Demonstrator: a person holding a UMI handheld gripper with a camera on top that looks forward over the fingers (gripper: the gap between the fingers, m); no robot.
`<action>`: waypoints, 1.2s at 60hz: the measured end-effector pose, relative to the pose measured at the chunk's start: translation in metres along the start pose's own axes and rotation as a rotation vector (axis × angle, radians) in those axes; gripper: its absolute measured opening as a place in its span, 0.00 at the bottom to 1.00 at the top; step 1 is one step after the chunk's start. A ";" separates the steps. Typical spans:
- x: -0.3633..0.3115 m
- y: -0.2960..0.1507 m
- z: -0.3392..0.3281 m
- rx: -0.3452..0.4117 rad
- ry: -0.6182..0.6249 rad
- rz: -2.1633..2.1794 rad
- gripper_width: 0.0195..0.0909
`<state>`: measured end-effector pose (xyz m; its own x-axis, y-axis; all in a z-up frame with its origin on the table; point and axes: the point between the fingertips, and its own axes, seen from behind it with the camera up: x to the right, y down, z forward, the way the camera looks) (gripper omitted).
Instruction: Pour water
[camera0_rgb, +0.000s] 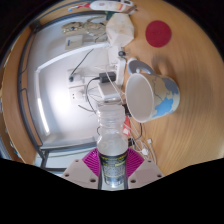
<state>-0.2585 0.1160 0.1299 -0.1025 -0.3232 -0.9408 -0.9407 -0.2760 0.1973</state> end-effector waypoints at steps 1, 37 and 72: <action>-0.002 0.001 0.000 -0.010 0.001 0.036 0.13; -0.013 -0.010 -0.007 -0.093 0.052 0.381 0.14; -0.054 -0.223 -0.097 0.370 0.261 -1.178 0.16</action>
<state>-0.0114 0.1078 0.1634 0.8851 -0.2343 -0.4022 -0.4559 -0.2622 -0.8505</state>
